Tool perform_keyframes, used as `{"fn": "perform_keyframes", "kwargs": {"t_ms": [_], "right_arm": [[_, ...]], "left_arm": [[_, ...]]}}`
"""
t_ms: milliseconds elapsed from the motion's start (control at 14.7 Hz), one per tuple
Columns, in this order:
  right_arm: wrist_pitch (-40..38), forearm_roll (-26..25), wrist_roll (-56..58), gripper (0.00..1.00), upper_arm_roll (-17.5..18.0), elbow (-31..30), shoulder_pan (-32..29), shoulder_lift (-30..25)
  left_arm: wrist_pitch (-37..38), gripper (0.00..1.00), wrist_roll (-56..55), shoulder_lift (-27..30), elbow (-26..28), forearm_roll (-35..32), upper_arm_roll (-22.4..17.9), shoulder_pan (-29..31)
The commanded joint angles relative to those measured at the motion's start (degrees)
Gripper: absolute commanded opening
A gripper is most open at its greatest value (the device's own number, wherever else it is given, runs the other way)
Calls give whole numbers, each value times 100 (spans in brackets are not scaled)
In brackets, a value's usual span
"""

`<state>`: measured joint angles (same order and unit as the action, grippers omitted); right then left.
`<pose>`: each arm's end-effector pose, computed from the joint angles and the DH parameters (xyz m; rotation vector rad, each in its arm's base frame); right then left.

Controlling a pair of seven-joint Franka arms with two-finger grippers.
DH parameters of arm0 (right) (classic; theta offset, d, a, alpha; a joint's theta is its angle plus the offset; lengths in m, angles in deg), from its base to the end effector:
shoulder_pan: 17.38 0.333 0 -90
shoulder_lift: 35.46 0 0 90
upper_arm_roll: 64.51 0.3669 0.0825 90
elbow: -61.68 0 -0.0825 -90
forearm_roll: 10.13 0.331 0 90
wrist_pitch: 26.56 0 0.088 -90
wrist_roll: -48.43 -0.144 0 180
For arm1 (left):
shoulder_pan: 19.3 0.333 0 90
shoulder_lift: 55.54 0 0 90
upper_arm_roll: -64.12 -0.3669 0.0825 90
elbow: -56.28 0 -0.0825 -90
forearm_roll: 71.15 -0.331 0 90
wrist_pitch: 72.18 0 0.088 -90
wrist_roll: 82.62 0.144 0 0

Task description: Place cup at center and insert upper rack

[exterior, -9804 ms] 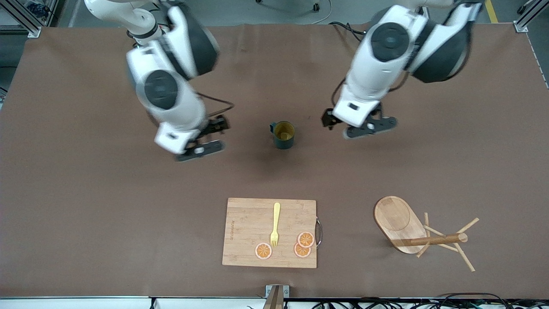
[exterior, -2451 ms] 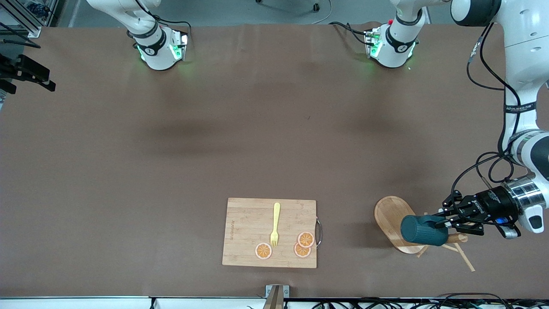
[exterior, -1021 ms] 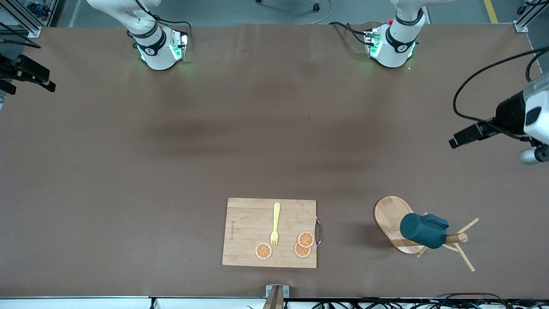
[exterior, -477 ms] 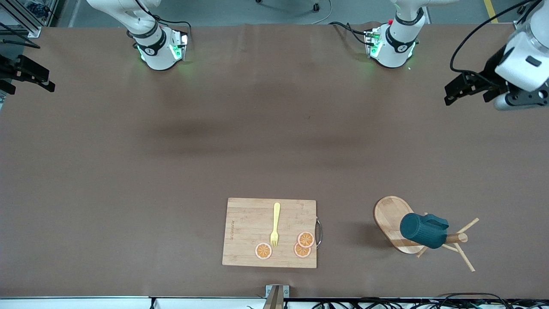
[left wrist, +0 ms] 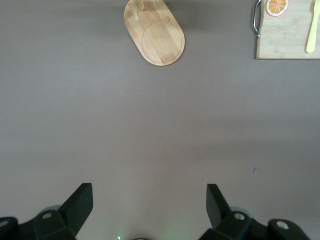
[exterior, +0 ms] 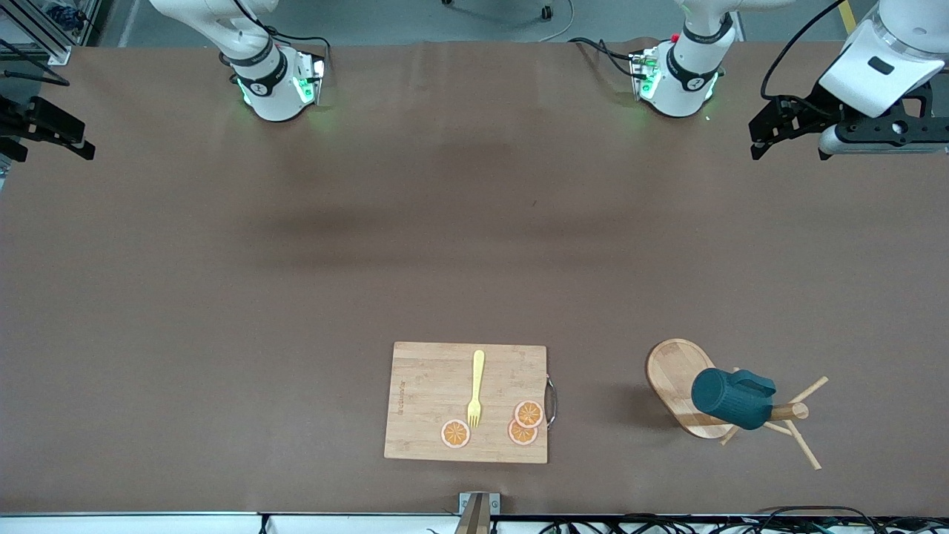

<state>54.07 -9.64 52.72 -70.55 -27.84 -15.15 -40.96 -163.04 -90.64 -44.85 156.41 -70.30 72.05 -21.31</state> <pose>0.4460 -0.0316 0.6735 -3.1175 -0.0161 0.0908 0.4272 -0.0843 0.6519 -3.1339 0.0492 -0.0383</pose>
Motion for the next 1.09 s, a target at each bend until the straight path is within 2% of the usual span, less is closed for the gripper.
{"fn": "perform_keyframes", "kwargs": {"t_ms": [0,204,409,1021], "right_arm": [[-3,-49,-15,100,42,-153,-65,-153],[-21,-67,11,100,42,-153,-65,-153],[-30,-102,380,100,33,-153,-65,-153],[-65,-40,143,100,33,-144,-65,-162]], "left_arm": [[93,100,152,-14,-169,-68,-63,16],[348,100,179,-146,-442,-76,-116,34],[446,100,512,-155,-442,-24,-248,60],[534,100,425,-383,-715,11,-248,69]]}}
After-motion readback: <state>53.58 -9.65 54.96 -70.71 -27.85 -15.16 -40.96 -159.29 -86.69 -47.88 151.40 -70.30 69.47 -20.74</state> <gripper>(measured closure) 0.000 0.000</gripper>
